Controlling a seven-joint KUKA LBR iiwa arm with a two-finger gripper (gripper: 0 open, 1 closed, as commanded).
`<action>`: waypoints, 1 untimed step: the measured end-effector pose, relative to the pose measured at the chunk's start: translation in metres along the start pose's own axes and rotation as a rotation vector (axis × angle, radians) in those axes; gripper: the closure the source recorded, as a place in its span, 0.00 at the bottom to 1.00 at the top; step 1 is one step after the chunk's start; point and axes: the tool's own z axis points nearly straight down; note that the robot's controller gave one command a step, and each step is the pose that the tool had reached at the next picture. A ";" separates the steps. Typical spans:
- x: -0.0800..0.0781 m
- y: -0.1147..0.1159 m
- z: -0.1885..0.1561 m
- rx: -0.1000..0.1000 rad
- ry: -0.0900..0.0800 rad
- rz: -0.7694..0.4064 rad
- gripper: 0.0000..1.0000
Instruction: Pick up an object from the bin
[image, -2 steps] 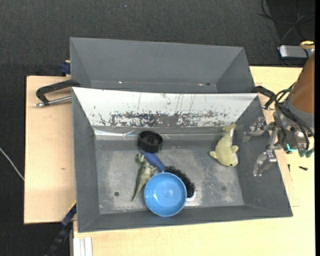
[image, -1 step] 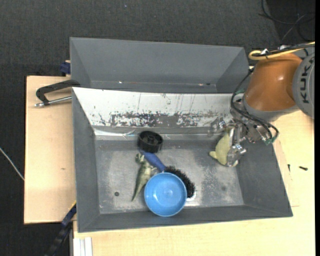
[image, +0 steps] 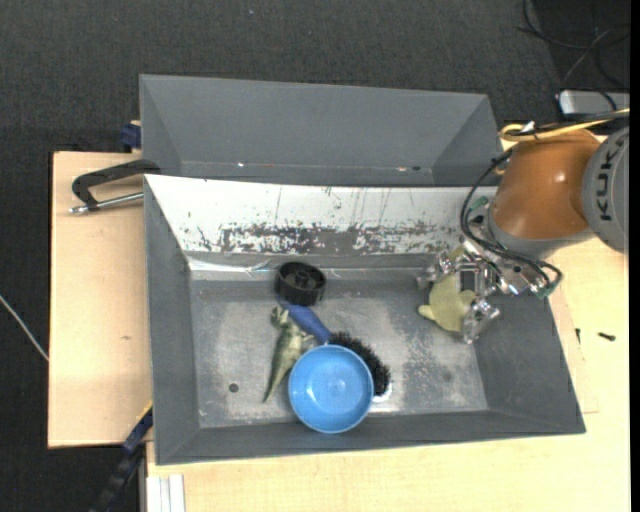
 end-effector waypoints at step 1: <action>-0.002 0.000 -0.001 0.002 -0.005 -0.001 1.00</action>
Offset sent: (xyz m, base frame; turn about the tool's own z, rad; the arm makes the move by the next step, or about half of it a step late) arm 0.0000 0.0000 0.0000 0.0000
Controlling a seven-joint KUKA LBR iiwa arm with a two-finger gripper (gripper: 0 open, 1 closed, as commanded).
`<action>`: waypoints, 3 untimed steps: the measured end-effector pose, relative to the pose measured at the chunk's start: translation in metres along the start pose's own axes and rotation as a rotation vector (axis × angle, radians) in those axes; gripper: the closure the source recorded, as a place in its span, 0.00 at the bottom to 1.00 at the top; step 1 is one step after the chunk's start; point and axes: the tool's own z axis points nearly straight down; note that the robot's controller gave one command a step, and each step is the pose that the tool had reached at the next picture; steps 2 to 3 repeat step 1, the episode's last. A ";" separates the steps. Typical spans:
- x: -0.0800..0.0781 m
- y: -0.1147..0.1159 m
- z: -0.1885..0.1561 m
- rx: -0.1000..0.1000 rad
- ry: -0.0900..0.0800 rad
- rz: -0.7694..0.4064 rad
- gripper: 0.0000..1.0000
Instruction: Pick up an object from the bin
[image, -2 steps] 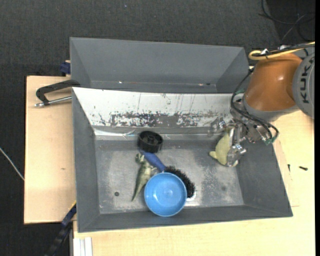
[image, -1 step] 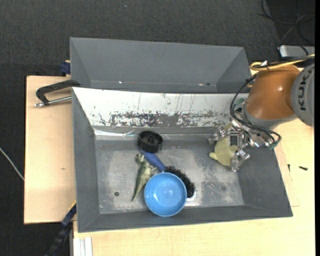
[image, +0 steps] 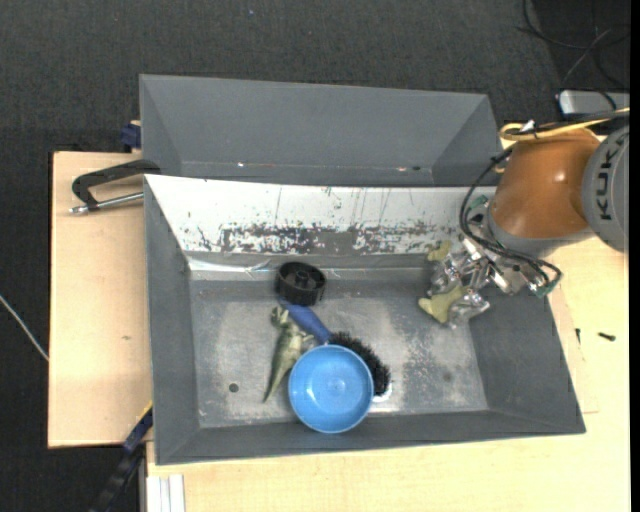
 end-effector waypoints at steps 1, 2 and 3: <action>0.014 -0.016 -0.167 0.009 -0.007 -0.008 1.00; 0.014 -0.016 -0.167 0.009 -0.007 -0.008 1.00; 0.014 -0.016 -0.167 0.009 -0.007 -0.008 1.00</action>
Offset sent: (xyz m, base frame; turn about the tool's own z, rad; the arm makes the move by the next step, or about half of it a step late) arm -0.0076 -0.0207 0.1598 -0.0115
